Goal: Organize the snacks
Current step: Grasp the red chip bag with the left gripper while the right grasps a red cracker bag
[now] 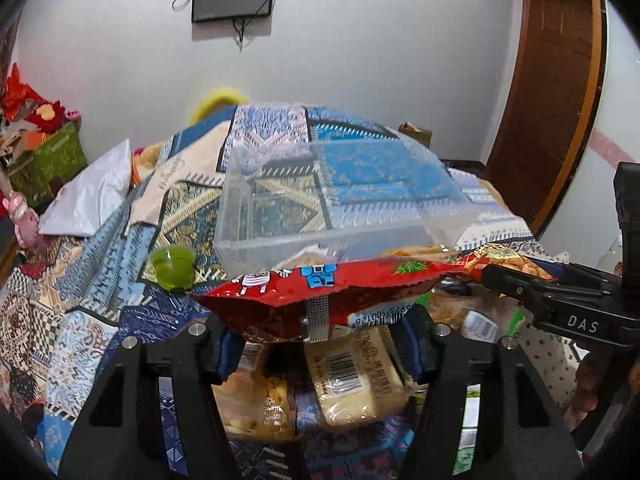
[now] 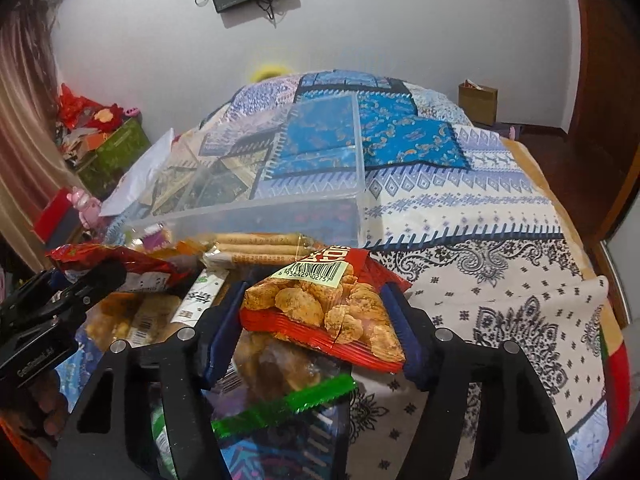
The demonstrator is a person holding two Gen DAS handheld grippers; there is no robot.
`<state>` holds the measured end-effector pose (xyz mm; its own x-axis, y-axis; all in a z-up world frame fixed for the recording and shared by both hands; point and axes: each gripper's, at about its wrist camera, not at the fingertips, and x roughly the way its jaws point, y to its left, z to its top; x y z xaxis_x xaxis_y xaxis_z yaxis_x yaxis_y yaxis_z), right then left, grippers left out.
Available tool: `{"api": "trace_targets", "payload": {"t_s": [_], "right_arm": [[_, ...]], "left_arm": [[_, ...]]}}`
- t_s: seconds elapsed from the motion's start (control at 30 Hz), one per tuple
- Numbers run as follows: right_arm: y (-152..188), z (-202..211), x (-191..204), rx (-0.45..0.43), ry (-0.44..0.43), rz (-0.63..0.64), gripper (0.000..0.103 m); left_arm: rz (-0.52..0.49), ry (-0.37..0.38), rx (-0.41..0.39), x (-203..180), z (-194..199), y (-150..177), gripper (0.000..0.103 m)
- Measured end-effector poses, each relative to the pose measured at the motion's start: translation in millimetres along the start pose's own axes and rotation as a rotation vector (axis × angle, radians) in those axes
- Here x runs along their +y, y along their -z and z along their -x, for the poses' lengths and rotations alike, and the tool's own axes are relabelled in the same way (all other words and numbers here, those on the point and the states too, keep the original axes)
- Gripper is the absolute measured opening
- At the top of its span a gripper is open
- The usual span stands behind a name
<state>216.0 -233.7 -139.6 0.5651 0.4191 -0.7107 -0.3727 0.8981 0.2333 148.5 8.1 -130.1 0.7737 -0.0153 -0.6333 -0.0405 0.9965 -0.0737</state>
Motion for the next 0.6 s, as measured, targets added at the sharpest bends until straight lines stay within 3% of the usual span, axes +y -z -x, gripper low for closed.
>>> {"api": "trace_targets", "payload": {"t_s": [0.6], "right_arm": [[-30, 53, 20, -0.177, -0.038, 0.033, 0.064]], "left_arm": [[0.022, 0.005, -0.151, 5, 54, -43, 0.062]]}}
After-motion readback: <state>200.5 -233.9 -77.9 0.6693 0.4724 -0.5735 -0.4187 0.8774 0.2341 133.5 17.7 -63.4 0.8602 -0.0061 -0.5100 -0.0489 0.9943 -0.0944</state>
